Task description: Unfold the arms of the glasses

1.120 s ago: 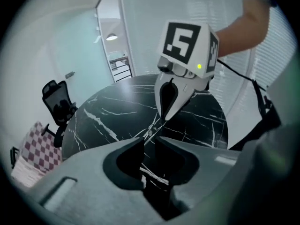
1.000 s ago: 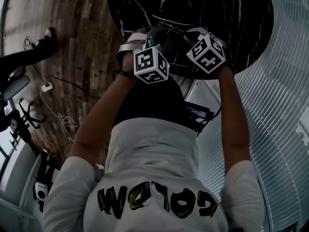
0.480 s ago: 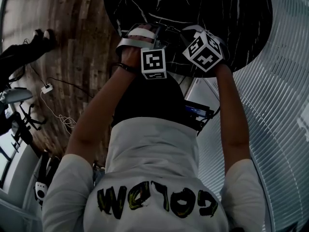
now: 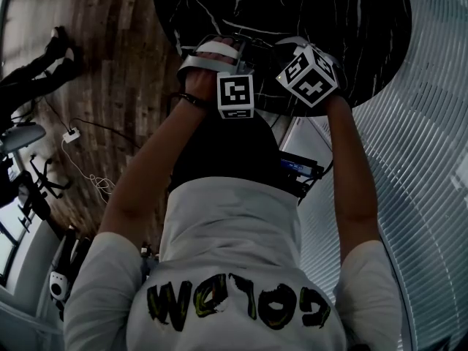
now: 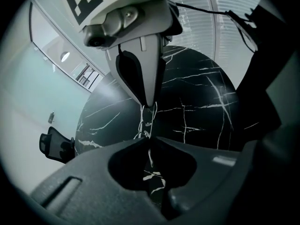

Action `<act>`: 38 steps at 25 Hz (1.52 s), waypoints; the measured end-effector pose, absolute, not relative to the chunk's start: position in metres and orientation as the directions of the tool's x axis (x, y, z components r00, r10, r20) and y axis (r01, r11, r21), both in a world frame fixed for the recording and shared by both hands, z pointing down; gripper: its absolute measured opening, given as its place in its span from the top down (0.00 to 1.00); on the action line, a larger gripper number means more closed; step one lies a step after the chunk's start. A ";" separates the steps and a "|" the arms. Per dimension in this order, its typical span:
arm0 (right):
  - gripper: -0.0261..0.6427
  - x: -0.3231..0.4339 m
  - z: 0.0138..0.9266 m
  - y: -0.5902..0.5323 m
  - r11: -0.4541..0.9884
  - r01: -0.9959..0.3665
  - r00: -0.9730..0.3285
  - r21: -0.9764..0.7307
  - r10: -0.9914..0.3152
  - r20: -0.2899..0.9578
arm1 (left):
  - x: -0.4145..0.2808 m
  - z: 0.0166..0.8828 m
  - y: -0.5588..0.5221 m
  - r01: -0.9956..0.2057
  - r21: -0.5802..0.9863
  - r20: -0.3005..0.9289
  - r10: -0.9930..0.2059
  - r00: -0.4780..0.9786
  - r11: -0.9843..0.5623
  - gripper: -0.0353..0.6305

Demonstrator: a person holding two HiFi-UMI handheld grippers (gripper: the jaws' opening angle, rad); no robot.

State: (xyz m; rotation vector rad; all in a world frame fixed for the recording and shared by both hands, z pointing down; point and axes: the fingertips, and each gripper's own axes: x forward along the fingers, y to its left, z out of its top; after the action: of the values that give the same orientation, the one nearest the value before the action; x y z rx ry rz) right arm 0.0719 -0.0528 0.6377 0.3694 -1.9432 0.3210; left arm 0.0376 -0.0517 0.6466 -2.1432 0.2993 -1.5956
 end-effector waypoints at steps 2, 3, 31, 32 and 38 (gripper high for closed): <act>0.96 0.073 0.637 -0.054 0.909 -0.412 -0.373 -0.061 -0.107 0.922 | 0.038 0.646 -0.051 0.093 -0.475 0.850 -0.428 0.308 -0.875 0.92; 0.96 0.072 0.636 -0.055 0.906 -0.418 -0.373 -0.065 -0.106 0.922 | 0.037 0.645 -0.051 0.091 -0.474 0.850 -0.428 0.308 -0.876 0.92; 0.96 0.079 0.637 -0.067 0.842 -0.533 -0.354 -0.087 -0.128 0.926 | 0.041 0.639 -0.023 -0.015 -0.431 0.861 -0.416 0.292 -0.902 0.92; 0.96 0.079 0.637 -0.067 0.839 -0.537 -0.352 -0.087 -0.130 0.927 | 0.041 0.639 -0.022 -0.017 -0.430 0.862 -0.416 0.291 -0.903 0.92; 0.96 0.081 0.641 -0.067 0.825 -0.559 -0.346 -0.085 -0.138 0.928 | 0.045 0.641 -0.013 -0.041 -0.417 0.863 -0.410 0.294 -0.908 0.91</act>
State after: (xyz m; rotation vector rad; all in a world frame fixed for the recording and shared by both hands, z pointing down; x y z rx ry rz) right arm 0.0813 -0.0666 0.6407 0.5235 -1.9012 0.4757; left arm 0.0446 -0.0128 0.6405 -2.2521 0.4084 -1.6469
